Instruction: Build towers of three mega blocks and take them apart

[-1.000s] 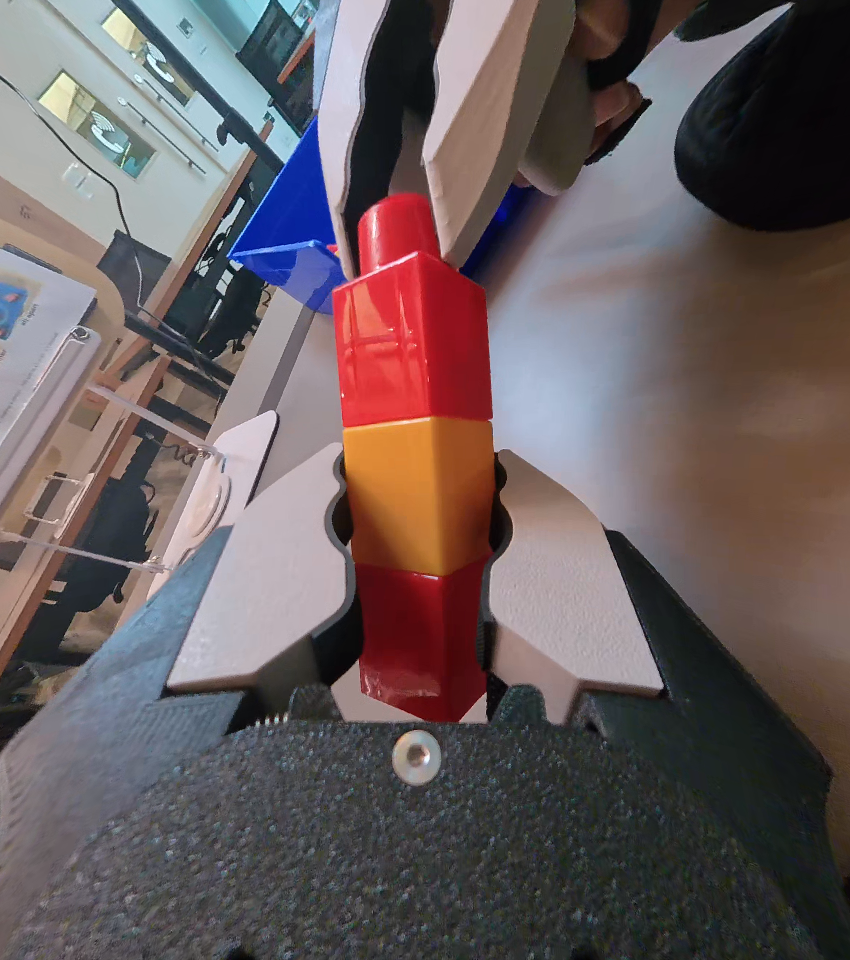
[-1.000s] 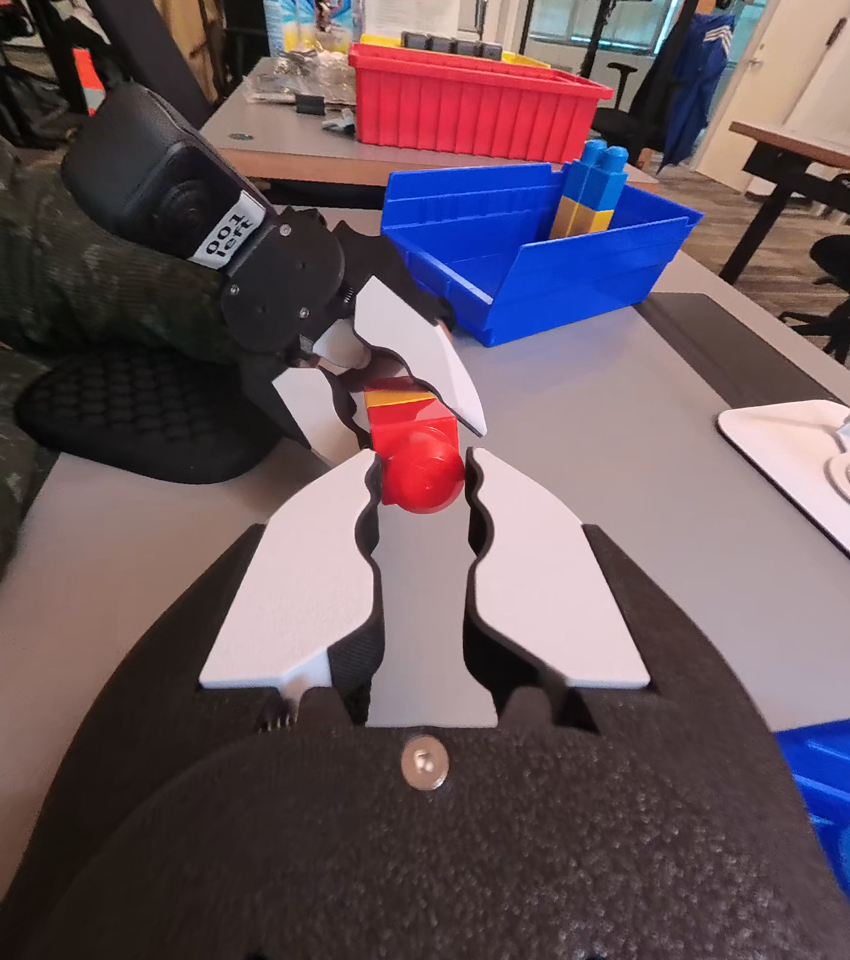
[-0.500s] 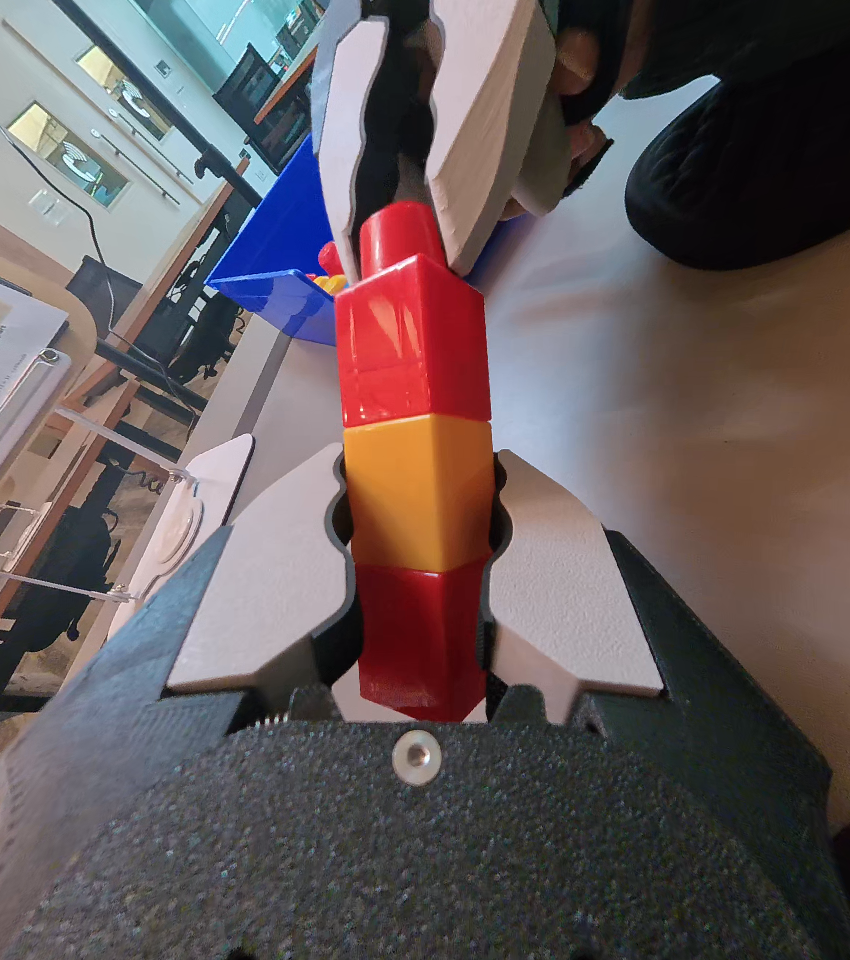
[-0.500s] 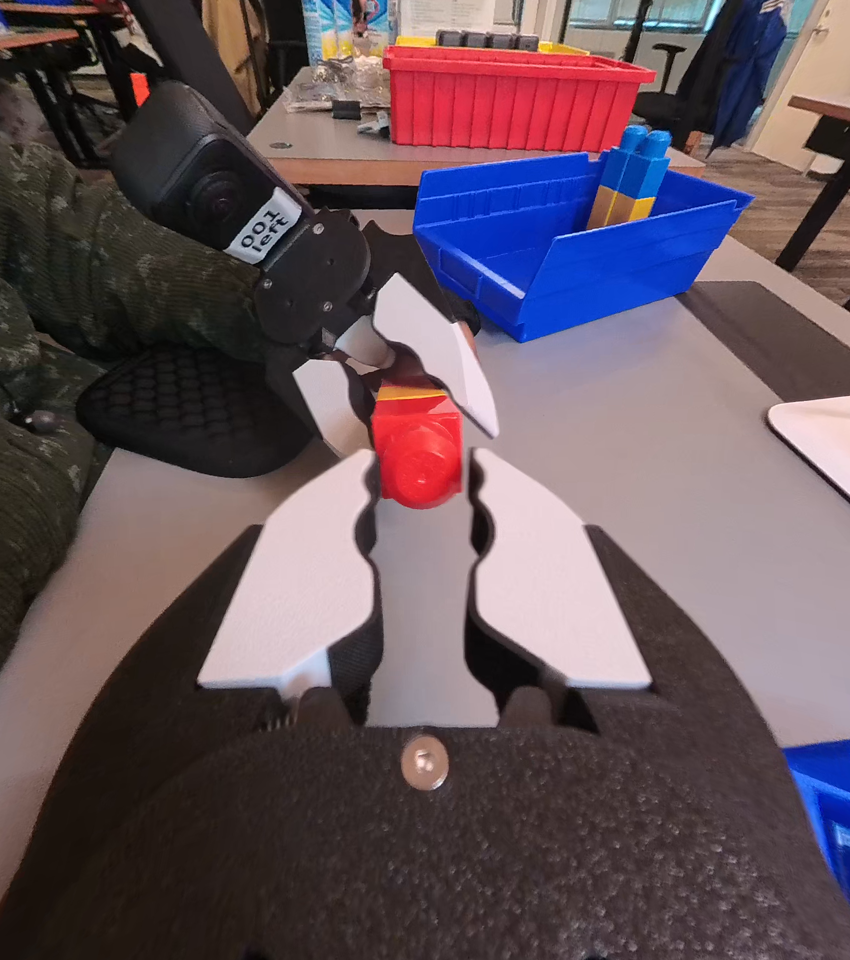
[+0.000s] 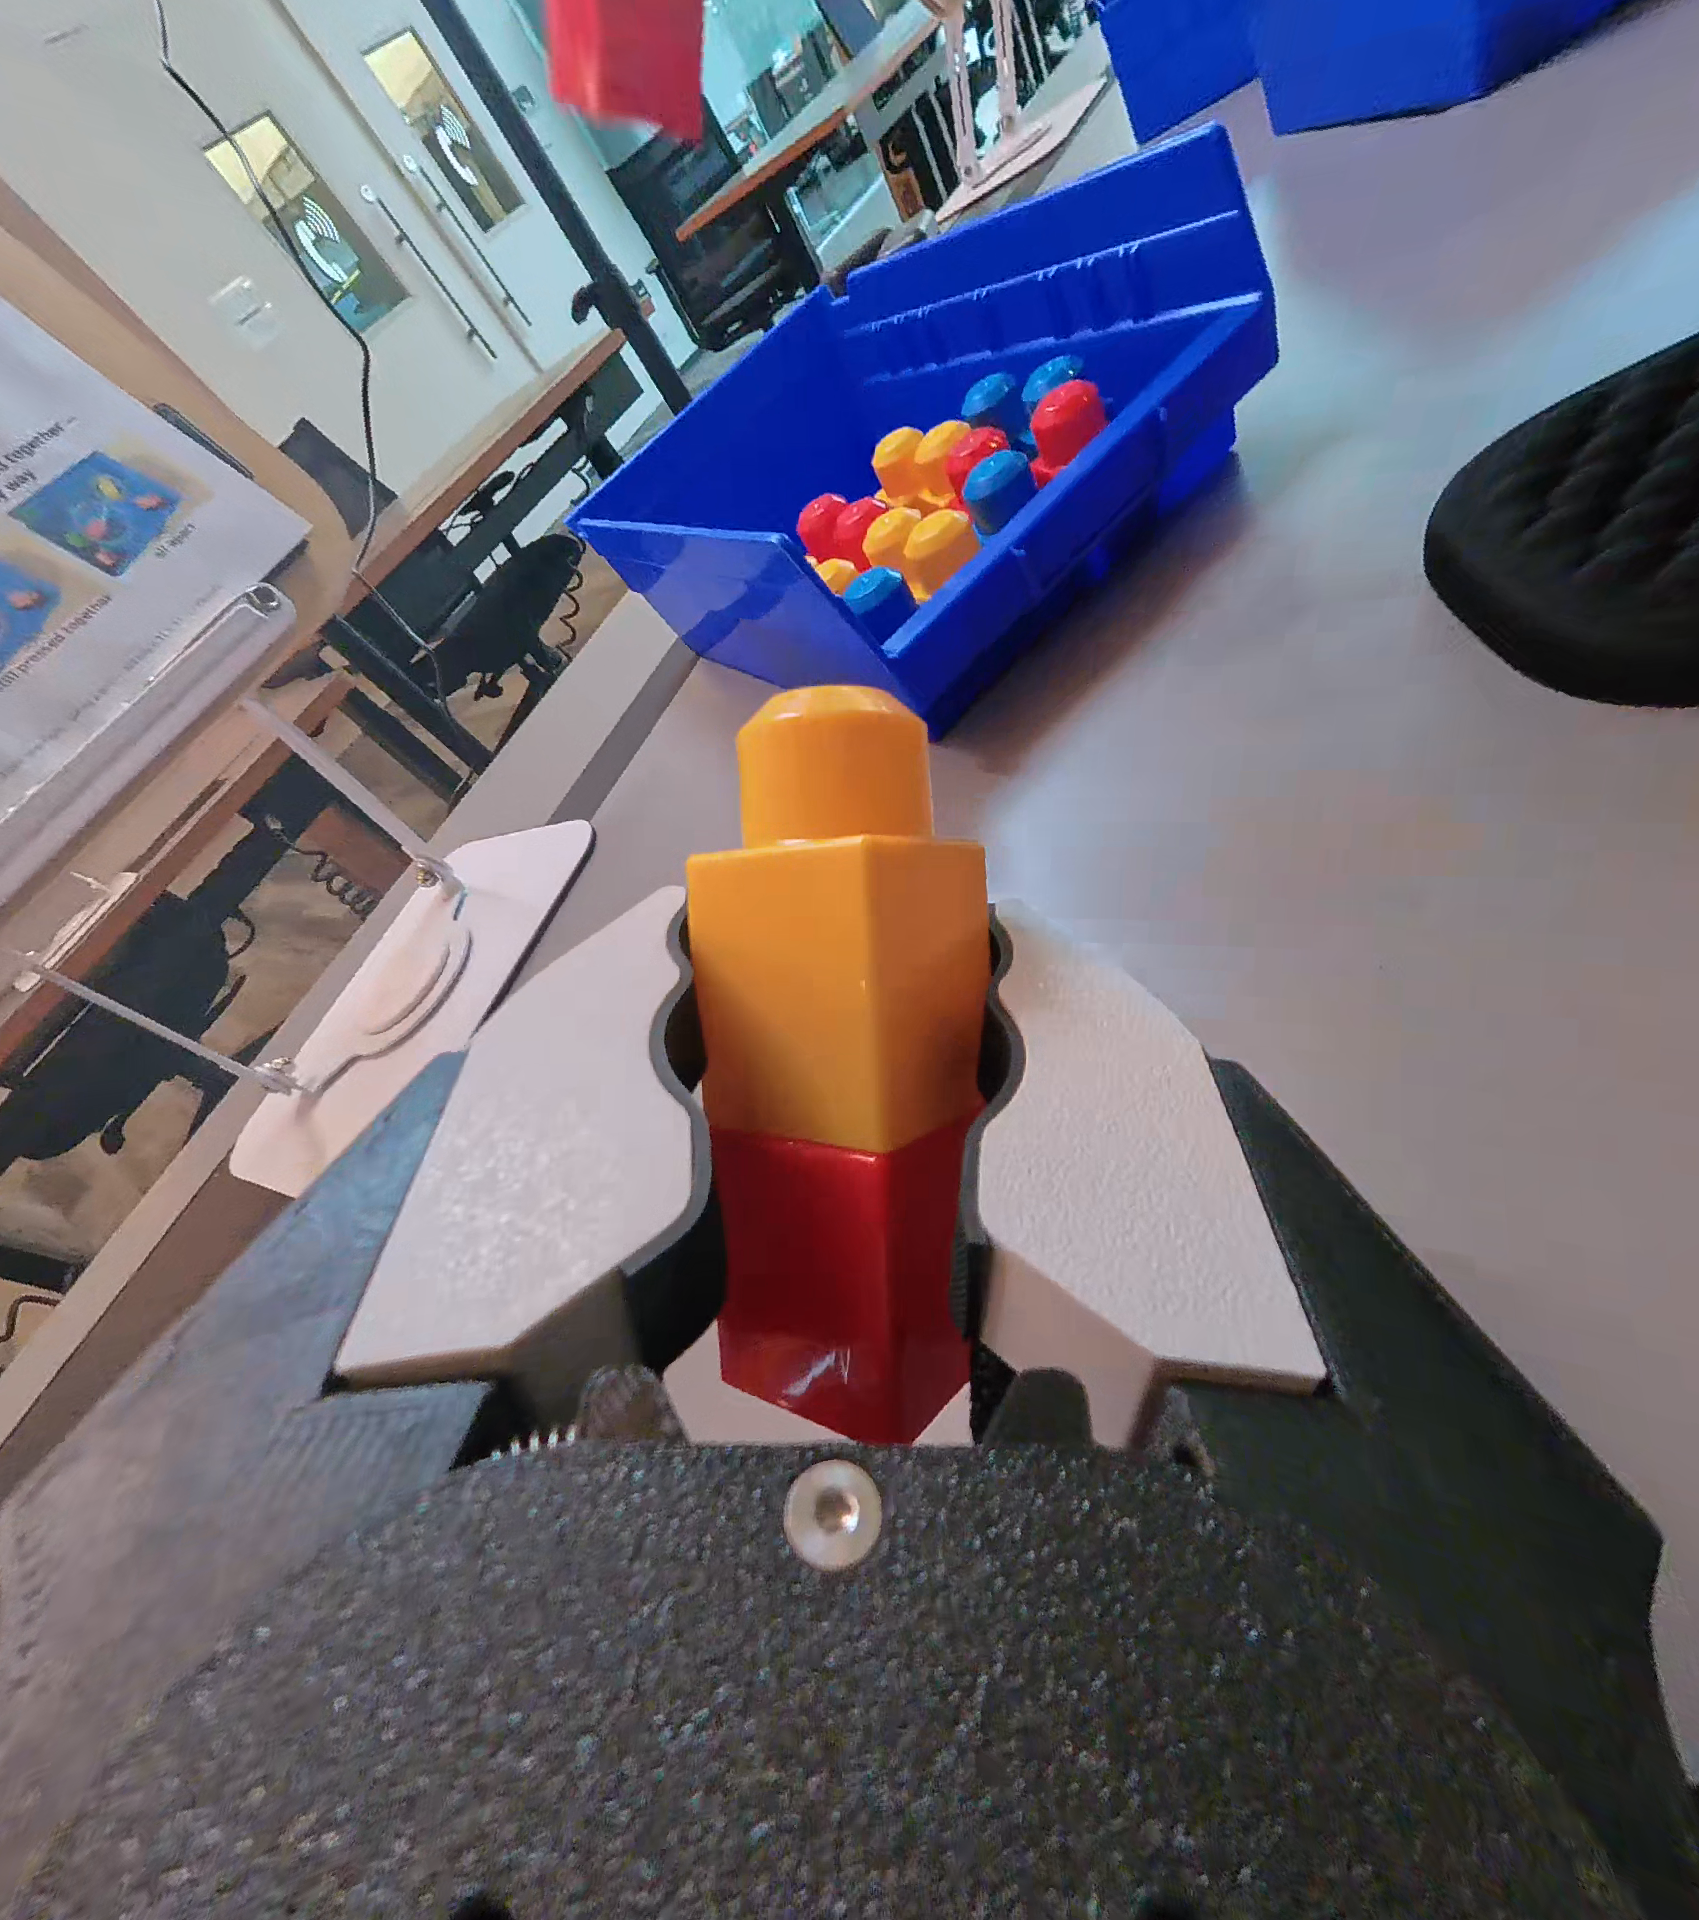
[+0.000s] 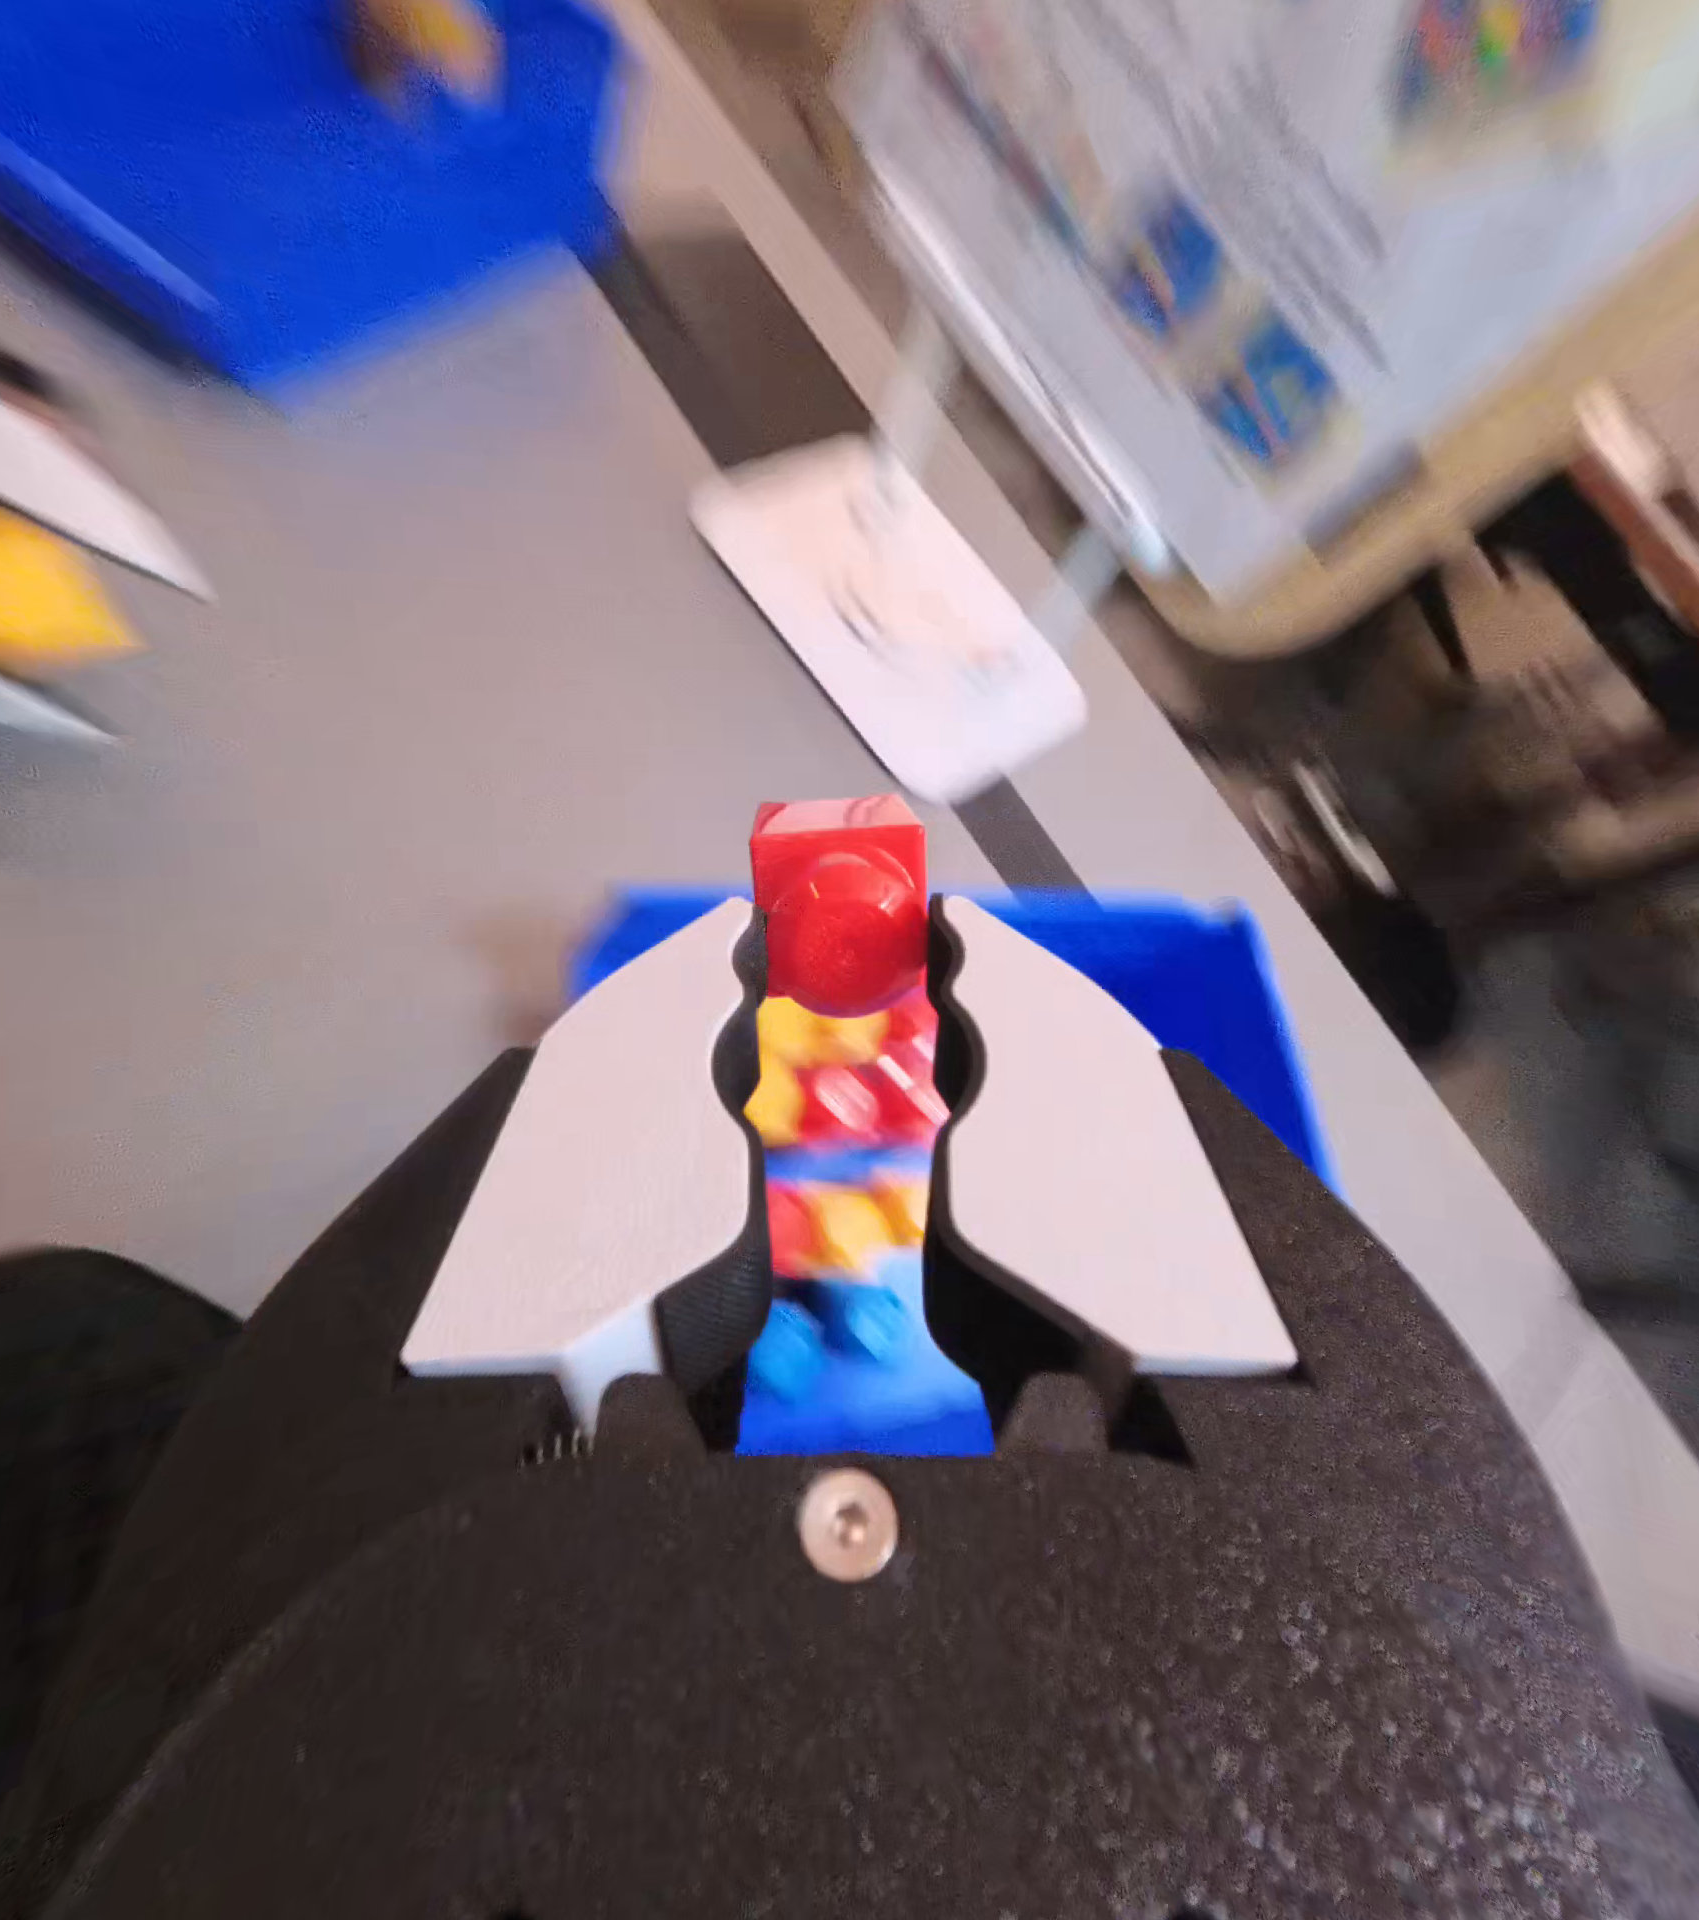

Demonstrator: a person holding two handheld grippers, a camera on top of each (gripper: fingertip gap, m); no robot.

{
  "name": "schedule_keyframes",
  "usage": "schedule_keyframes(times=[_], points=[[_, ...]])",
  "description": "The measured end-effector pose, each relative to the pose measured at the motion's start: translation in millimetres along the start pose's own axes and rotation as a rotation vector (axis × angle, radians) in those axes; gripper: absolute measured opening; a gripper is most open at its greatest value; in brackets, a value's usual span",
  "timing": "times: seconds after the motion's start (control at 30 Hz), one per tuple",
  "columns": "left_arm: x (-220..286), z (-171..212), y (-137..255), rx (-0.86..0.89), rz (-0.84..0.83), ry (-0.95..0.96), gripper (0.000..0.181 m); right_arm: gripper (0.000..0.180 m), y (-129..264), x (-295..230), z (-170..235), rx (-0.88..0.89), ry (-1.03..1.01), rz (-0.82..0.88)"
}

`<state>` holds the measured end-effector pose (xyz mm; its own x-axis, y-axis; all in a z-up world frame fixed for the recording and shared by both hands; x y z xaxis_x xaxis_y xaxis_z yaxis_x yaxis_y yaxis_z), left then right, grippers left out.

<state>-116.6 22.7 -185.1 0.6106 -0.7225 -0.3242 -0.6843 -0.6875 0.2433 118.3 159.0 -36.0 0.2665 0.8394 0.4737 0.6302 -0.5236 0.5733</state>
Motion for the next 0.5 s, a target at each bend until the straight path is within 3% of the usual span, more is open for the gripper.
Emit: schedule_keyframes(times=[0.2, 0.5], points=[[4.1, 10.0, -4.7, -0.034, -0.006, -0.048, 0.050, 0.030, -50.3, 46.6, 135.1, -0.659, -0.184, -0.082], [3.2, 16.6, -7.2, -0.053, 0.003, -0.027, 0.050, 0.030, -78.2, 11.5, 185.9, -0.872, -0.235, -0.296]])
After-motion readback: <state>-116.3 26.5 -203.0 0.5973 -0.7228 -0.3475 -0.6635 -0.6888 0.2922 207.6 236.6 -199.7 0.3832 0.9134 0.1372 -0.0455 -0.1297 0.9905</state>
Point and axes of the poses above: each gripper's, where its closed fingertips meet, y back along the fingers, z out of its underside, x = y × z across the jaws, the point moved 4 cm from there along y, back along the fingers, and after that the axes turned 11 degrees about y, right-handed, at the moved point
